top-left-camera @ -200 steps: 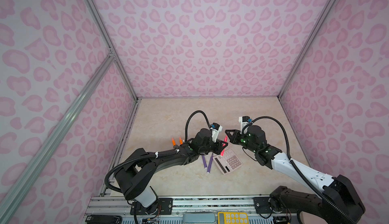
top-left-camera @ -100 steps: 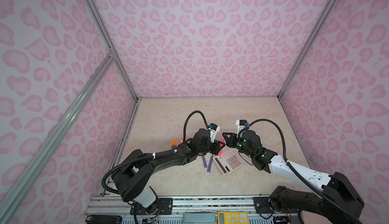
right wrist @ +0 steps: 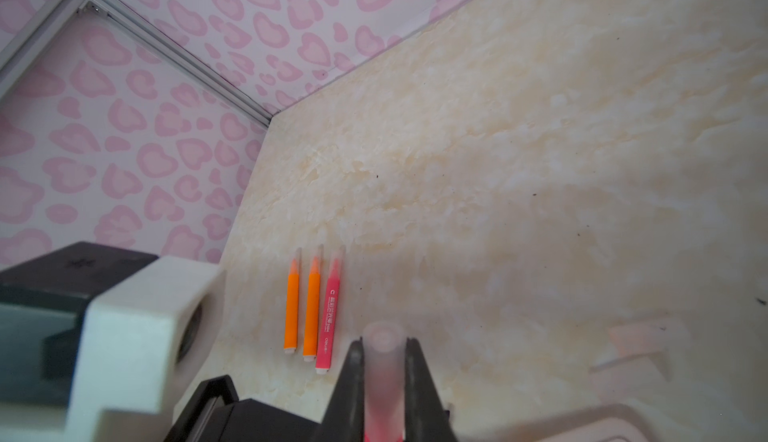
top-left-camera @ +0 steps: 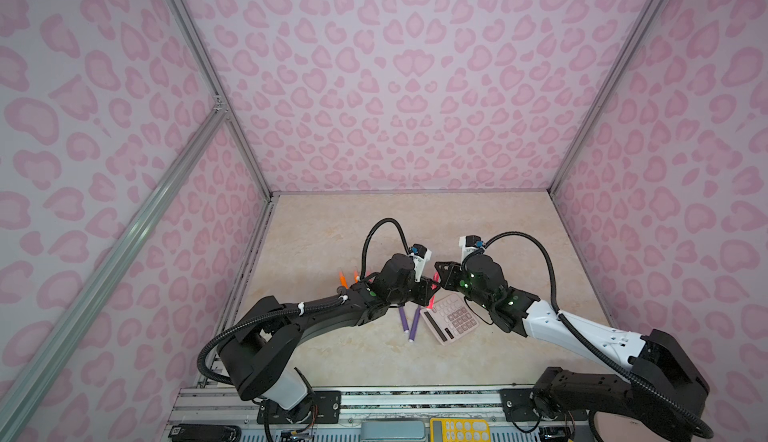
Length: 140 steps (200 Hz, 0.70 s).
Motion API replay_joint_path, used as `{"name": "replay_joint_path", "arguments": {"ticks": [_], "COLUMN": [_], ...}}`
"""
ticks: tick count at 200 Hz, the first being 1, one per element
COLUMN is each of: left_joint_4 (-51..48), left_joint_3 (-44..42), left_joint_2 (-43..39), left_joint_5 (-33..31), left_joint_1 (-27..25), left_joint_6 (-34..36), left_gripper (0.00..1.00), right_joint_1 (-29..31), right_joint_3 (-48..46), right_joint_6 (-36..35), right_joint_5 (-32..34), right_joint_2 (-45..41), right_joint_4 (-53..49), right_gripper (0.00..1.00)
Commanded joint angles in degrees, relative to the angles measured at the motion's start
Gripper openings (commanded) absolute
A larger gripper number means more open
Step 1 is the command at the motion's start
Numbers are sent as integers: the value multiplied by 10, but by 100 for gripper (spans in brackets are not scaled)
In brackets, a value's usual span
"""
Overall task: Insert the pens into the pen caps
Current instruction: 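Press the right gripper down on the capped pink marker tip while the left holds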
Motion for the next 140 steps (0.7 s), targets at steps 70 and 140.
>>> {"name": "replay_joint_path", "arguments": {"ticks": [70, 140], "left_joint_4": [37, 68], "left_joint_3": [-9, -30], "left_joint_2": [-18, -45], "left_joint_5": [-46, -28], "left_joint_1": [5, 5], "left_joint_6": [-6, -2], "left_gripper": [3, 3], "right_joint_1": [9, 9], "right_joint_3": [-27, -61], "right_joint_6": [-22, -35], "right_joint_5": [-59, -71], "right_joint_2": [-14, -66], "right_joint_4": [32, 82], "right_gripper": [0, 16]}}
